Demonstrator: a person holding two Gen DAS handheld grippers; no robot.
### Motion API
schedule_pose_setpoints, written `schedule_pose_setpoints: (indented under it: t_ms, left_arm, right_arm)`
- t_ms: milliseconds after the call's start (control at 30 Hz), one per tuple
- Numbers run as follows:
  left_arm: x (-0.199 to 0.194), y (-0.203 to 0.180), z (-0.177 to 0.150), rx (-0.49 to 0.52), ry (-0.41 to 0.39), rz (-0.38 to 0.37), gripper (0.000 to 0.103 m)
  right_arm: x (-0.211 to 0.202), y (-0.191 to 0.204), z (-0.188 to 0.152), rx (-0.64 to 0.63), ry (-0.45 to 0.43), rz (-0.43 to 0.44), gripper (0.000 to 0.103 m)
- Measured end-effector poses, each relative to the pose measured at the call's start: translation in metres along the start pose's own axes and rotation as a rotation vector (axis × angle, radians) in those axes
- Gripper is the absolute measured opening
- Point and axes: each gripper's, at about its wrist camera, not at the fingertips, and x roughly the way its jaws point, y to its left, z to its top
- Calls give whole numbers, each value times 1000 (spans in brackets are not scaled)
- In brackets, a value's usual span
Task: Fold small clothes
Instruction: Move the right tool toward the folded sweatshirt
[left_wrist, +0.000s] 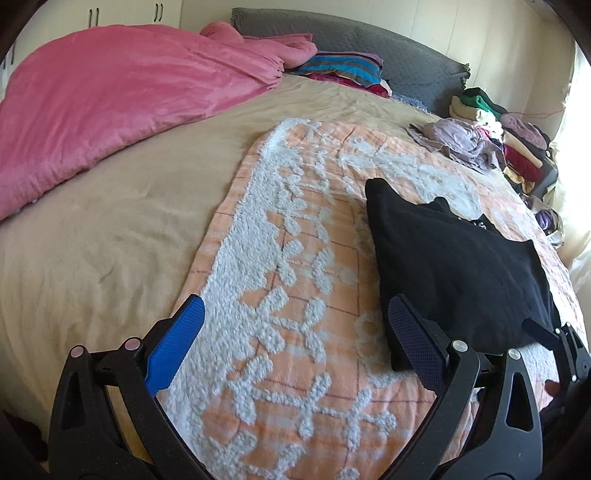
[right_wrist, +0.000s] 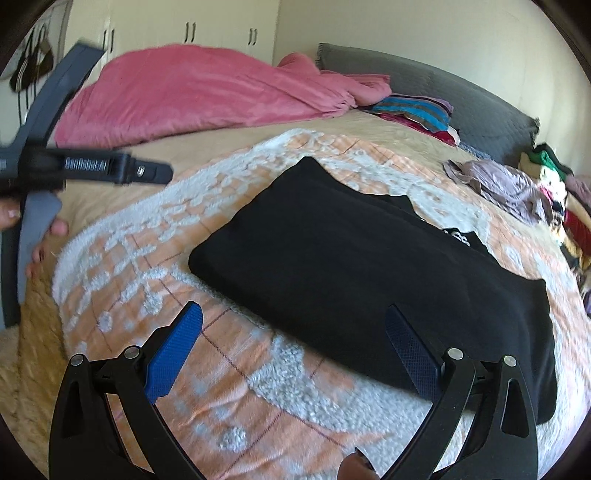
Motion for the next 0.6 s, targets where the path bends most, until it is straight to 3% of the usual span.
schedule_pose_setpoints:
  t_ms: [233, 600]
  left_arm:
    - [11, -2, 12, 32, 11, 25, 93]
    - [45, -13, 37, 97, 40, 54, 93]
  right_arm:
    - [25, 14, -2, -117, 28, -97, 98]
    - [57, 23, 8, -200, 45, -147, 98]
